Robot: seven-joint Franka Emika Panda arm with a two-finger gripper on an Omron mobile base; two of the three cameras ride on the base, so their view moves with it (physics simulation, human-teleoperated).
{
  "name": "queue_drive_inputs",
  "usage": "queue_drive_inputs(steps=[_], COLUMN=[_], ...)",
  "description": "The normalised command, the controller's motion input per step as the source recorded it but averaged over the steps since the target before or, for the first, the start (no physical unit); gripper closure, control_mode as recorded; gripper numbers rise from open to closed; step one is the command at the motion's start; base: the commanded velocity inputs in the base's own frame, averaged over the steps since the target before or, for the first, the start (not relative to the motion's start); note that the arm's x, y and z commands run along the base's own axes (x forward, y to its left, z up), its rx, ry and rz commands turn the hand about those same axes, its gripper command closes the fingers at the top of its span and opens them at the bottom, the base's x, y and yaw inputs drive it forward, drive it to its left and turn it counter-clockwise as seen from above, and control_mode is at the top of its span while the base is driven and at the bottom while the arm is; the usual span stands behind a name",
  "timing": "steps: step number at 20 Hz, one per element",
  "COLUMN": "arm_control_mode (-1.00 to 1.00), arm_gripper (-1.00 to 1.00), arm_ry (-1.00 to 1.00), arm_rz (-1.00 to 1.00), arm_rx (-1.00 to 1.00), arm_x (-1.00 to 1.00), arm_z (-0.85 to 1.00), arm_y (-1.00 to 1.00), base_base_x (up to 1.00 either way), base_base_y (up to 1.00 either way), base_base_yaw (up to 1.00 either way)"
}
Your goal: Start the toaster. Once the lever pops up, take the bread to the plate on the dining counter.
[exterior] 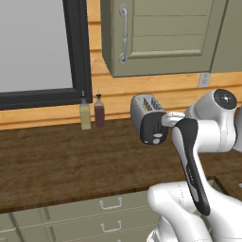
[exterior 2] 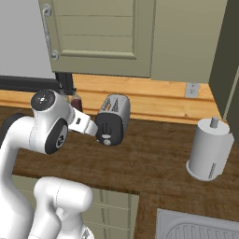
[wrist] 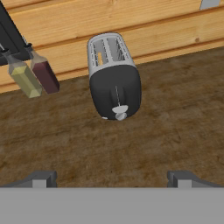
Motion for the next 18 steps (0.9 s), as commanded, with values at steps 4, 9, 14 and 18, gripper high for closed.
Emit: queue_drive_inputs(steps=[4,9,14,18], arm_control_mode=[-1.00,-1.00,-1.00,-1.00], arm_gripper=[-1.00,-1.00,-1.00,-1.00], arm_ry=[0.00,0.00,0.00,0.00], arm_rz=[0.00,0.00,0.00,0.00], arm_rx=[0.00,0.00,0.00,0.00], arm_x=[0.00,0.00,0.00,0.00], arm_z=[0.00,0.00,0.00,0.00], arm_y=[0.00,0.00,0.00,0.00], base_base_x=[0.00,0.00,0.00,0.00], base_base_y=[0.00,0.00,0.00,0.00], base_base_yaw=[0.00,0.00,0.00,0.00])
